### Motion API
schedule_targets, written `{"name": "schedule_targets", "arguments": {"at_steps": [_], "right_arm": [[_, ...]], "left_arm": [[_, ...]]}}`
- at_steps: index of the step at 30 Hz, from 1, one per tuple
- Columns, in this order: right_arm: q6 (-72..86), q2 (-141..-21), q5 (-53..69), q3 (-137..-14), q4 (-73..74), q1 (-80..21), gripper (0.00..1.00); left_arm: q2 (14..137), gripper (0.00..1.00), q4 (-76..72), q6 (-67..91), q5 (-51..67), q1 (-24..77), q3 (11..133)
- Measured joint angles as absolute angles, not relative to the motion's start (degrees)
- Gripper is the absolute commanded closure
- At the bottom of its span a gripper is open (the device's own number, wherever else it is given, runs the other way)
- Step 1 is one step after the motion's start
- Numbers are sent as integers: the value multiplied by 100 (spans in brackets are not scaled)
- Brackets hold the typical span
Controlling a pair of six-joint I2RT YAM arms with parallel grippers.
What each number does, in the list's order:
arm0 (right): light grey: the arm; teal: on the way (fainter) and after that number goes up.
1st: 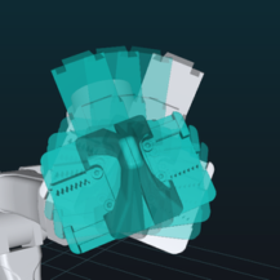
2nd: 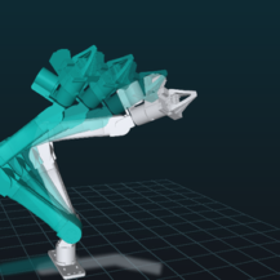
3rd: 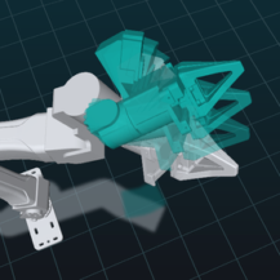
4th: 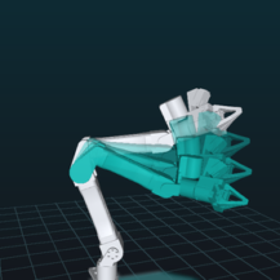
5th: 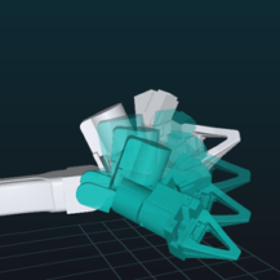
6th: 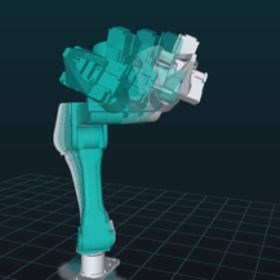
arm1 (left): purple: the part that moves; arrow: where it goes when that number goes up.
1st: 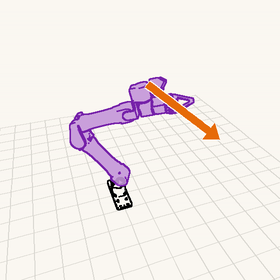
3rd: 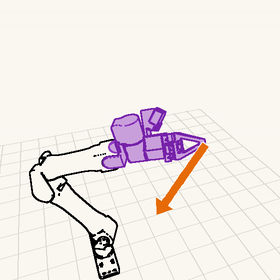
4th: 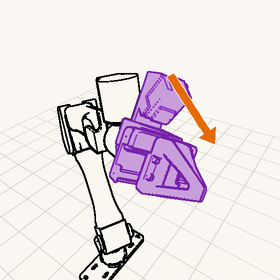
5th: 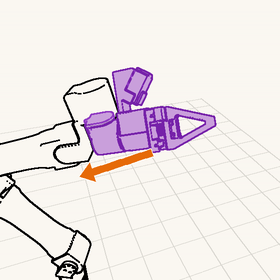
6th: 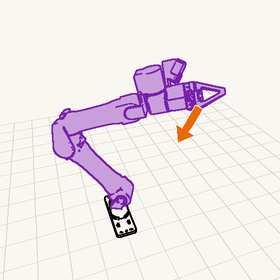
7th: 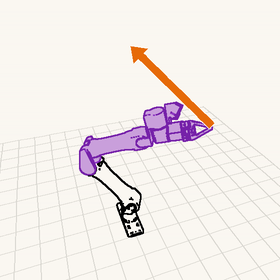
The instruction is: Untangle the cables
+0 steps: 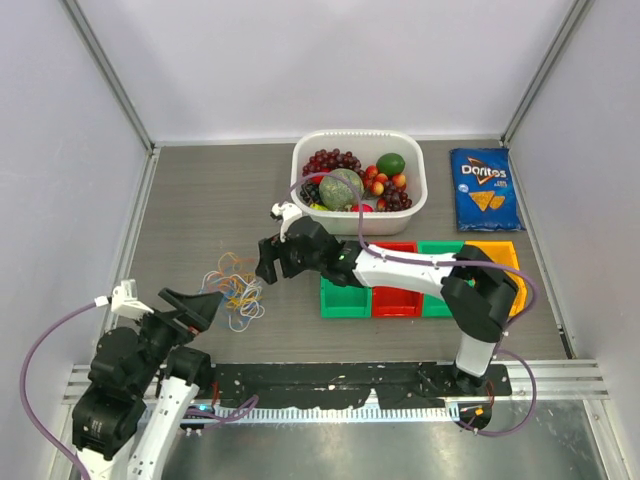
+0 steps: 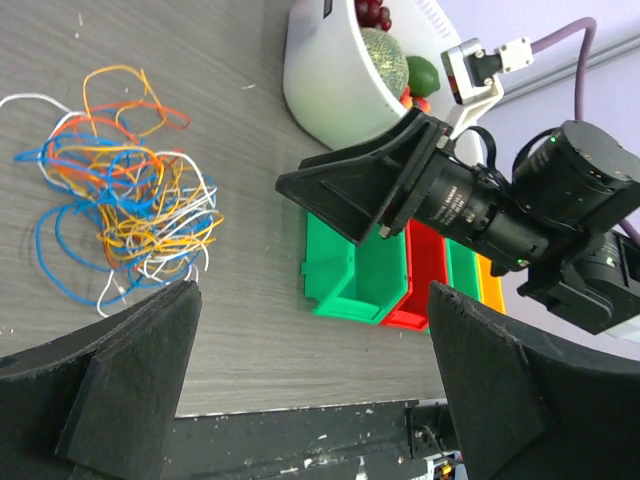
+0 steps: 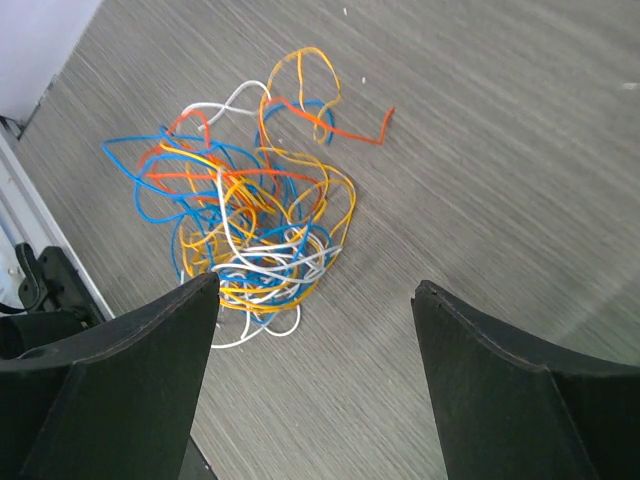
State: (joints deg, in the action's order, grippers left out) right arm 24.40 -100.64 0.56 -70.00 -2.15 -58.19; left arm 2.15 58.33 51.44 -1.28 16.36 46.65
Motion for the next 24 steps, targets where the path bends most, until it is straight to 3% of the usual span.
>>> {"name": "schedule_targets", "arguments": {"at_steps": [6,9,11,24], "right_arm": [[2648,-10486,355,-6921,-484,-5798,22],[2733,-10586,530,-6869,-770,-5795,37],[2749,-10696,720,-6877,-967,-5795,41],[2528,-11520,1304,-7242,-1356,-5961,42]], "left_arm": [[75,5,6215,5537,-283,1636,4493],[64,5,6390,5623,-567,1638,4486],[64,5,6392,5658,-714,1636,4440],[1208,7,5964,6040,-860,1636,3889]]}}
